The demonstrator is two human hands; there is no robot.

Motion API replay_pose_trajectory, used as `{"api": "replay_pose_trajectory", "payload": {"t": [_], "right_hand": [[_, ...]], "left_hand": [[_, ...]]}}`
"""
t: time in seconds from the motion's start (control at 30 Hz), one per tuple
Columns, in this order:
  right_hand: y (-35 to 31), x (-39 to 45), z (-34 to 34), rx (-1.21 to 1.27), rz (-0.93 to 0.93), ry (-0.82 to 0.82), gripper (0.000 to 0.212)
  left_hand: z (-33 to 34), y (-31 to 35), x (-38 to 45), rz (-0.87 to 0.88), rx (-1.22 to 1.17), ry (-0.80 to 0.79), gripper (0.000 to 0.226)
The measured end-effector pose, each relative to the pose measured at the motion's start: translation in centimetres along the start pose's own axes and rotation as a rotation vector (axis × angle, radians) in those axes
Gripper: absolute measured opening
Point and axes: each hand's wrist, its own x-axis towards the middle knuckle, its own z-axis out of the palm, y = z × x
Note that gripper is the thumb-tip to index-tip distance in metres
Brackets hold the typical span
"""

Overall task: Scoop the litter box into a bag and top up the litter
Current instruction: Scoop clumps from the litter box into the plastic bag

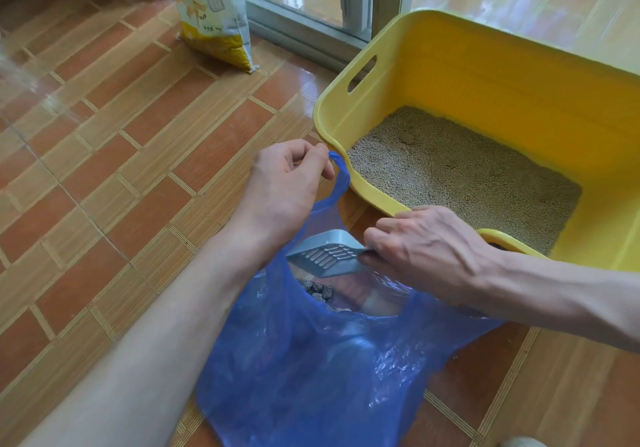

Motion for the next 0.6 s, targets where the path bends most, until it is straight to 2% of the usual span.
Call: {"api": "replay_pose_trajectory", "payload": {"t": [0.17, 0.27, 0.43, 0.5, 0.6], "right_hand": [[2.6, -1.3, -2.9, -0.04, 0.16, -0.093, 0.053], [4.4, -2.0, -5.1, -0.103, 0.263, -0.085, 0.061], [9.0, -3.2, -8.3, -0.064, 0.485, -0.141, 0.054], [11.4, -3.8, -8.5, -0.105, 0.564, -0.188, 0.05], [15.0, -4.6, -7.9, -0.226, 0.715, -0.29, 0.056]], "left_hand": [[0.0, -0.1, 0.2, -0.01, 0.002, 0.0, 0.039], [0.1, -0.2, 0.2, -0.016, -0.01, 0.0, 0.038], [0.2, -0.2, 0.4, -0.018, -0.021, 0.003, 0.038], [0.3, -0.2, 0.4, -0.014, -0.014, 0.001, 0.038], [0.3, -0.3, 0.4, -0.011, -0.022, 0.003, 0.037]]}}
